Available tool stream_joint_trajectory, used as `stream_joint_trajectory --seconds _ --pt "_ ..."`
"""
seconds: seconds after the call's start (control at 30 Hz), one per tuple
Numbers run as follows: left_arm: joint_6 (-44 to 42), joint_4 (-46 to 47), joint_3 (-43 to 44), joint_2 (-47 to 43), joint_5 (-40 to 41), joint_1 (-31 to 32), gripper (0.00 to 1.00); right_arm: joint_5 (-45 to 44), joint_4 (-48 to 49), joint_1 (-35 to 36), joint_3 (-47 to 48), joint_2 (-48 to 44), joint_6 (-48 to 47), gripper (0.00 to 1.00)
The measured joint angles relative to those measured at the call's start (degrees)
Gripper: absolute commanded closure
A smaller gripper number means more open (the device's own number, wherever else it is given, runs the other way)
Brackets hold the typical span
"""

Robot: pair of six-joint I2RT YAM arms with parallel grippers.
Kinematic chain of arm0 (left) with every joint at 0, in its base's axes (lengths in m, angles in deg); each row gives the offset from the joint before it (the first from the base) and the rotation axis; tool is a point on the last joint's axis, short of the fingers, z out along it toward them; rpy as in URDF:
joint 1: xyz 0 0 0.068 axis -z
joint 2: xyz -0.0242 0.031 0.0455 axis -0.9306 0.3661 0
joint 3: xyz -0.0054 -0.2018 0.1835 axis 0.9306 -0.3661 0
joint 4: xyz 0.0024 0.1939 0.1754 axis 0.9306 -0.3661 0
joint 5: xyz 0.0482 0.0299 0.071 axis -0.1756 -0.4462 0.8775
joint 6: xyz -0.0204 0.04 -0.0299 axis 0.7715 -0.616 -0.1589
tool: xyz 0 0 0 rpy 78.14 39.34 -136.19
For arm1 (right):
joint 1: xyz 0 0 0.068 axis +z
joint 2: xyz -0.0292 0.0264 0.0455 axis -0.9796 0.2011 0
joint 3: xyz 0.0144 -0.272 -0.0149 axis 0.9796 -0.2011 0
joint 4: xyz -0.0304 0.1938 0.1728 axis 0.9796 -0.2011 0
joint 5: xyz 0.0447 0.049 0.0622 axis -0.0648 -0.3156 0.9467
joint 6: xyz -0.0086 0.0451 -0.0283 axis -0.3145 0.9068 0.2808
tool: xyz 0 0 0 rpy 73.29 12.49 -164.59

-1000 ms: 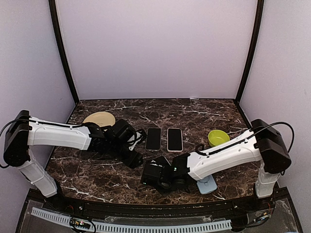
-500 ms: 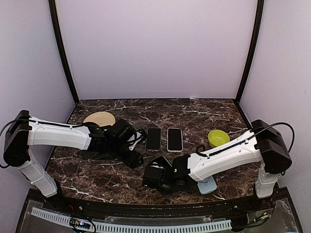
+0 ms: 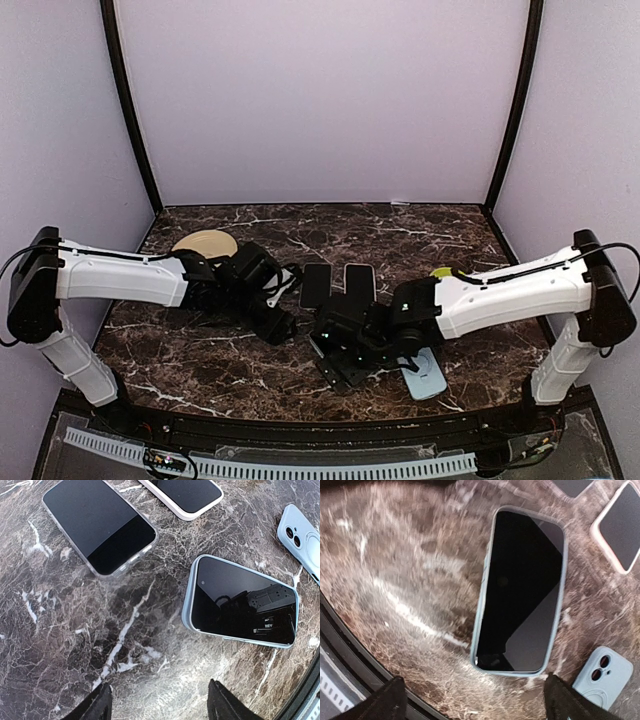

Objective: Put the phone into the phone case
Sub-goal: Adjust the phone with the phone case at the center of the board.

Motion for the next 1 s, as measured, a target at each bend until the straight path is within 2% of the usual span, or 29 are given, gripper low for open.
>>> stream_joint_trajectory --seconds 0.1,0.23,0.57,1.0 --pt "0.0 -0.1 0.0 0.0 0.0 0.0 0.33 0.2 0.6 -4.3 0.0 -1.2 0.3 0.01" --pt "0.0 -0.2 0.0 -0.5 0.0 0.0 0.32 0.5 0.7 -9.0 0.2 2.0 0.2 0.01" --pt "0.0 -0.1 -0.2 -2.0 0.0 0.0 0.32 3.6 2.4 -9.8 2.4 10.5 -4.1 0.02" --pt "-0.2 0.0 -0.6 -2.0 -0.2 0.0 0.32 4.4 5.2 -9.8 4.4 13.4 -4.9 0.36"
